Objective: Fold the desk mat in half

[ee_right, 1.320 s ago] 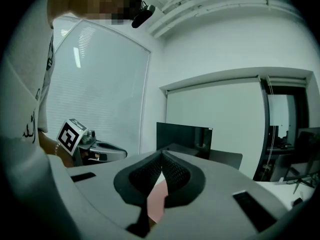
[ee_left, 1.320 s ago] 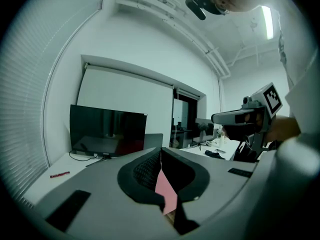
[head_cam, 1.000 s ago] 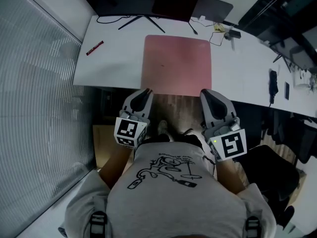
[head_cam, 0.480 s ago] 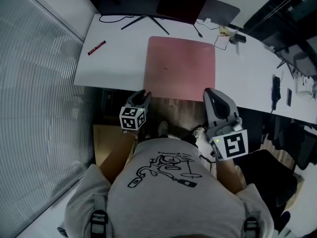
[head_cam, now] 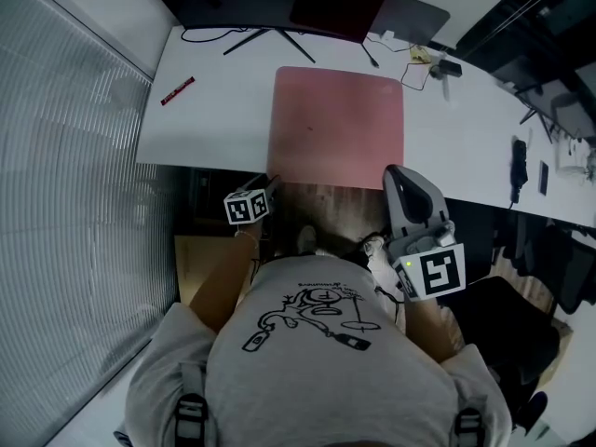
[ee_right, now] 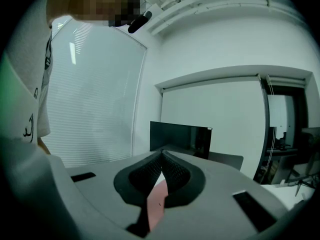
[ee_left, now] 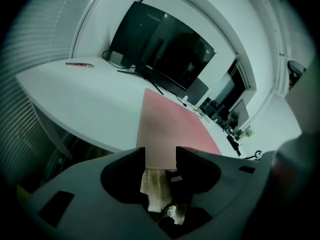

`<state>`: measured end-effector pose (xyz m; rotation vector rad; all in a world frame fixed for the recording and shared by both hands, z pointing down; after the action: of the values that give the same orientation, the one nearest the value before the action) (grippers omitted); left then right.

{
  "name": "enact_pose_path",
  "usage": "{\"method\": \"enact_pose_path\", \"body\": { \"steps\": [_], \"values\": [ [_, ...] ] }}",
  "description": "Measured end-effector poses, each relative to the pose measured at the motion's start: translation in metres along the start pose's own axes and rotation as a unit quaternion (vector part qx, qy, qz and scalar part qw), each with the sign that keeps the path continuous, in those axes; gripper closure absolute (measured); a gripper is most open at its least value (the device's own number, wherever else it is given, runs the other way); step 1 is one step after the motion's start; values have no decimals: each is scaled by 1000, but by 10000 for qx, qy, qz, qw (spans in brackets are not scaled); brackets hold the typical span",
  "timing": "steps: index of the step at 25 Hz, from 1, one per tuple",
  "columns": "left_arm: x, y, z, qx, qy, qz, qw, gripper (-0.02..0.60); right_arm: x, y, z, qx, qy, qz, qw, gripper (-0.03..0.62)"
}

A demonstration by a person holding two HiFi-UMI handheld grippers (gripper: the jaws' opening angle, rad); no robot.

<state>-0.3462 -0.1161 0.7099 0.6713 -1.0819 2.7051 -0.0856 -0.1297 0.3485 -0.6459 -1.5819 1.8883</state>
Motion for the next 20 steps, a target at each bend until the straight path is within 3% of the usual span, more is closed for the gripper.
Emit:
{"method": "enact_pose_path", "body": {
  "steps": [6, 8, 10, 13, 16, 20],
  "values": [
    [19, -25, 23, 139, -431, -1205, 9917, 348, 7, 1, 1, -145, -56, 100, 9998, 585],
    [20, -29, 28, 133, -642, -1470, 9870, 348, 9, 6, 1, -298, -121, 199, 9993, 585],
    [21, -30, 31, 105, -723, -1665, 9833, 351, 10, 0, -3, -139, -123, 136, 9997, 585],
    [24, -27, 34, 12, -665, -1863, 9802, 393, 9, -5, -10, -2, -167, 90, 9998, 585],
    [27, -26, 33, -65, -499, -1959, 9793, 480, 8, -7, -14, 14, -226, 117, 9997, 585],
    [23, -21, 28, -175, -425, -1696, 9844, 540, 6, -8, -18, -11, -288, 160, 9995, 585]
  ]
}}
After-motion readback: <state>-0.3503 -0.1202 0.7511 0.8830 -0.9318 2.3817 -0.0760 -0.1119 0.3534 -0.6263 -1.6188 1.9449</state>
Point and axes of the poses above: the fingertips, and each gripper's own axes: z forward along the fingers, x to its left, y out of its top, the point moved 5 cm from there along -z, backward along the fingers, and after that the axes turned 4 degrees about z, right-handed, at the moved point
